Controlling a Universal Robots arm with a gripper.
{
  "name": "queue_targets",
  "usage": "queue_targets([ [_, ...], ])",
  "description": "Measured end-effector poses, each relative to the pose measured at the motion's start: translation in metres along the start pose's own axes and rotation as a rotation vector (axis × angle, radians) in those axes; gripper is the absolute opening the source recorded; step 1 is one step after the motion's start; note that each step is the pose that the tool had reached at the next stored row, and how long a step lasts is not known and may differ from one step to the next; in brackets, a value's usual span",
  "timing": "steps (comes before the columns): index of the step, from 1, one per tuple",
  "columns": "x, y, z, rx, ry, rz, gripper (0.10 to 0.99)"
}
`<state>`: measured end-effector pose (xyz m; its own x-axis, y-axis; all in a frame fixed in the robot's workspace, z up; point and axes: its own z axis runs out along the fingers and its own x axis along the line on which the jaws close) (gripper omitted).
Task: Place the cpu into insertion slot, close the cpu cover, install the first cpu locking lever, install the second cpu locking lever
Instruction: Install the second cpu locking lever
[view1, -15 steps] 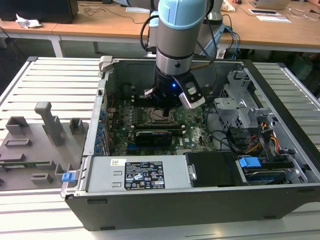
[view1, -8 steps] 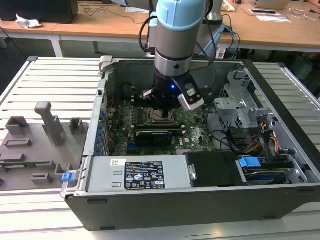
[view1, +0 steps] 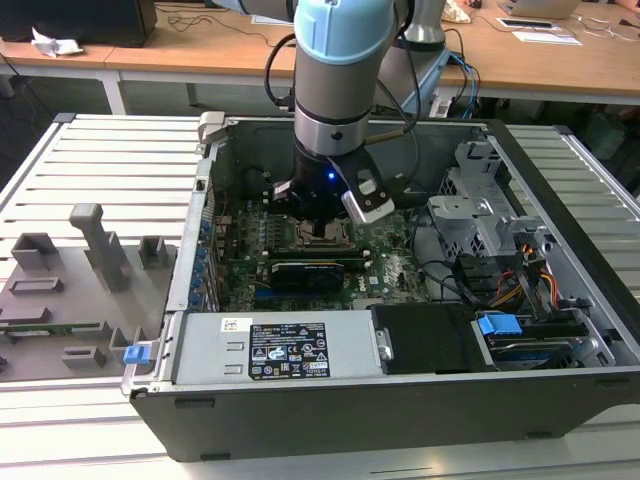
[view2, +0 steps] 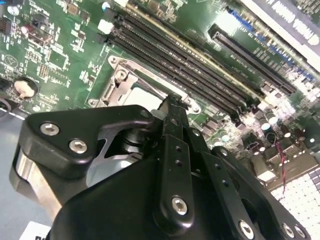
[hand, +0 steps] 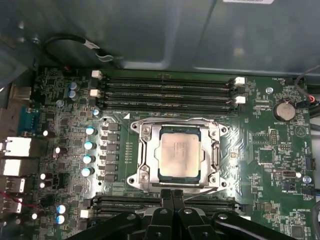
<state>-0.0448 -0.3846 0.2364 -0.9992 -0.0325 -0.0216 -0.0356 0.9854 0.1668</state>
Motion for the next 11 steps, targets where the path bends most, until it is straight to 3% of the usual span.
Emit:
queue_targets([
  [6, 0.0085, -0.0024, 0.0009, -0.002, -0.0001, 0.000, 0.106],
  [11, 0.0109, -0.0035, 0.0077, -0.002, -0.0001, 0.000, 0.106],
])
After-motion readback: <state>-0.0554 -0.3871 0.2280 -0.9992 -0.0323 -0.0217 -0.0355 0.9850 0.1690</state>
